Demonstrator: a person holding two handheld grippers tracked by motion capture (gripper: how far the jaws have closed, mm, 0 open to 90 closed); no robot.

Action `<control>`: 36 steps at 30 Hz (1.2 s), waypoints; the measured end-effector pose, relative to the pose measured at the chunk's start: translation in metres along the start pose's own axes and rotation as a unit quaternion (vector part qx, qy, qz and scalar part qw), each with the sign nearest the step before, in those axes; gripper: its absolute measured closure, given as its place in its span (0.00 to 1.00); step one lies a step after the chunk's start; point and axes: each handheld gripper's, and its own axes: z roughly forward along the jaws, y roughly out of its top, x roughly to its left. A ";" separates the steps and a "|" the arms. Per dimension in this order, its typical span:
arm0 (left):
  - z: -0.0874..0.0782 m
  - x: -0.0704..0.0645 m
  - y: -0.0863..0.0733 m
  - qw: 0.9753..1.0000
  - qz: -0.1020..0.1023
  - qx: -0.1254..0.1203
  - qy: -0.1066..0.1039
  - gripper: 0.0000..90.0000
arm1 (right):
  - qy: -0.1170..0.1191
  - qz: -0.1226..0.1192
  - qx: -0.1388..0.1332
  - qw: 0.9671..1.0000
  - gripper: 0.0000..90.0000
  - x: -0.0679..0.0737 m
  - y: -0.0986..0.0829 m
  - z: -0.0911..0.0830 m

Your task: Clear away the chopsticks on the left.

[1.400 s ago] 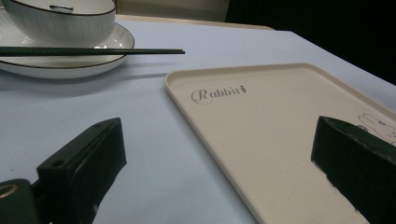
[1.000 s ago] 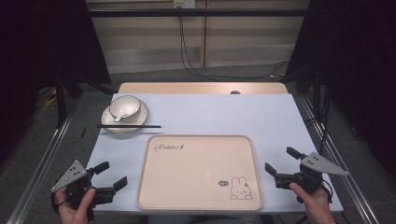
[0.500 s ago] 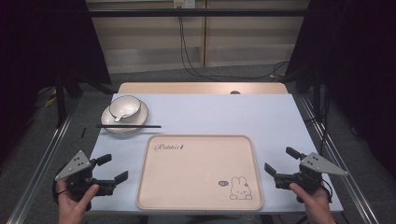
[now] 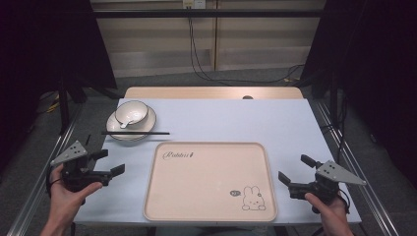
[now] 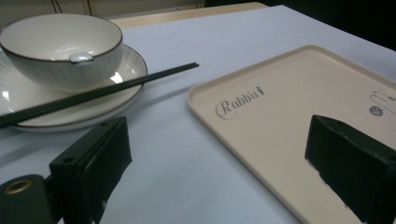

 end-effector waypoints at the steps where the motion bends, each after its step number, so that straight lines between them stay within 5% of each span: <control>1: 0.001 0.003 0.002 1.000 0.010 0.004 0.004 0.08 | -0.001 0.000 0.000 1.000 0.02 0.000 0.000 0.000; 3: 0.003 0.010 0.006 0.999 0.031 0.005 0.010 0.09 | 0.000 0.000 -0.001 1.000 0.02 0.000 0.000 0.000; 10: 0.020 0.028 0.010 0.998 0.055 0.007 0.016 0.08 | 0.005 0.000 -0.008 1.000 0.02 0.000 0.000 0.000; 15: 0.034 0.044 0.012 0.996 0.076 0.047 0.017 0.10 | 0.009 -0.001 -0.006 1.000 0.00 0.000 0.000 -0.001; 22: 0.051 0.062 0.011 0.994 0.086 0.070 0.002 0.14 | 0.009 -0.004 -0.007 1.000 0.00 0.001 0.000 0.000; 36: 0.073 0.097 0.022 0.990 0.111 0.087 0.010 0.50 | 0.013 -0.003 -0.007 1.000 0.00 0.001 0.000 0.000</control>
